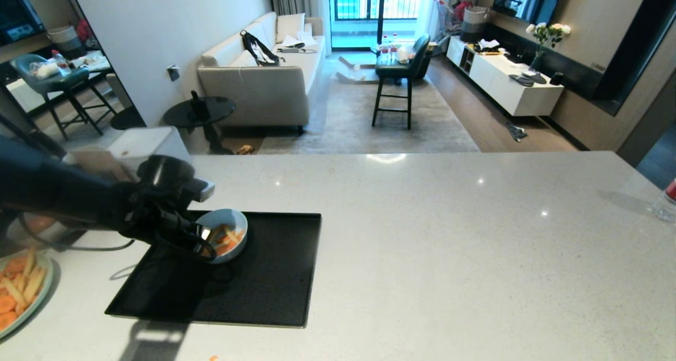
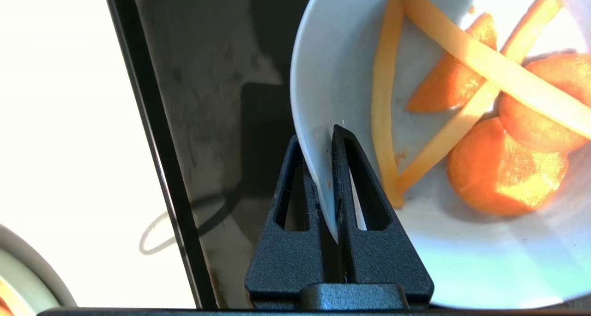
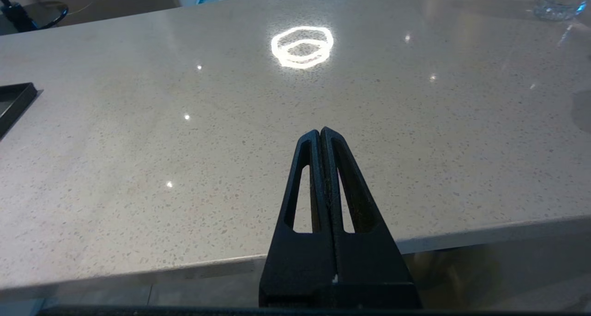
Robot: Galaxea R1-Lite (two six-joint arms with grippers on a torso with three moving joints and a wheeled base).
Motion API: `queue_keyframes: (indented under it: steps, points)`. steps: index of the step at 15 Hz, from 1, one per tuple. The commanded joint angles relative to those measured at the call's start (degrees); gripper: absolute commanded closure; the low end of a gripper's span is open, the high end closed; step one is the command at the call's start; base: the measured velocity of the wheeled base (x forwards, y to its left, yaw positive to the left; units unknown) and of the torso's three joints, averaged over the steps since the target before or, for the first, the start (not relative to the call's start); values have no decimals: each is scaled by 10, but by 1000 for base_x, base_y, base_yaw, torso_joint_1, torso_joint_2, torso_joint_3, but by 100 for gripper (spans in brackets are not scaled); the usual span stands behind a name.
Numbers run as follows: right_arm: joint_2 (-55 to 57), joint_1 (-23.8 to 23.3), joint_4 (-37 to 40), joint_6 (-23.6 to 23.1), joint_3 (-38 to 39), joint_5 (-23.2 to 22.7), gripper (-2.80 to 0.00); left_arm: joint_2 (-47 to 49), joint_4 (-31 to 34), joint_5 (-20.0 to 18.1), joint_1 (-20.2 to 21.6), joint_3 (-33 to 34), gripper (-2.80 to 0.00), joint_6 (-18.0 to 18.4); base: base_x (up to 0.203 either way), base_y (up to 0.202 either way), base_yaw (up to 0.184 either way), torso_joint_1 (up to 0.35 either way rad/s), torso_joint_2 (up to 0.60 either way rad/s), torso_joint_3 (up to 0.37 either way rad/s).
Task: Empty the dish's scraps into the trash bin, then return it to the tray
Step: Pick up the bowl with leftover food, then move the bowl over the trash can
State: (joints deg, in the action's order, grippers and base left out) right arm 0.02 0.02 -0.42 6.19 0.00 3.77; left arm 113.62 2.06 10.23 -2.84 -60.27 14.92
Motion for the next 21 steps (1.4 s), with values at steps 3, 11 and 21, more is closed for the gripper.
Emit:
queue_keyframes:
  steps: [3, 11, 21]
  points:
    - [0, 0, 0, 0, 0, -1, 0, -56, 1, 0, 0, 53, 0, -34, 0, 0, 0, 0, 0, 0]
    - [0, 0, 0, 0, 0, 0, 0, -157, 2, -3, 23, 131, 0, -147, 0, 0, 0, 0, 0, 0]
    - [0, 0, 0, 0, 0, 0, 0, -345, 14, -16, 25, 265, 0, -219, 0, 0, 0, 0, 0, 0]
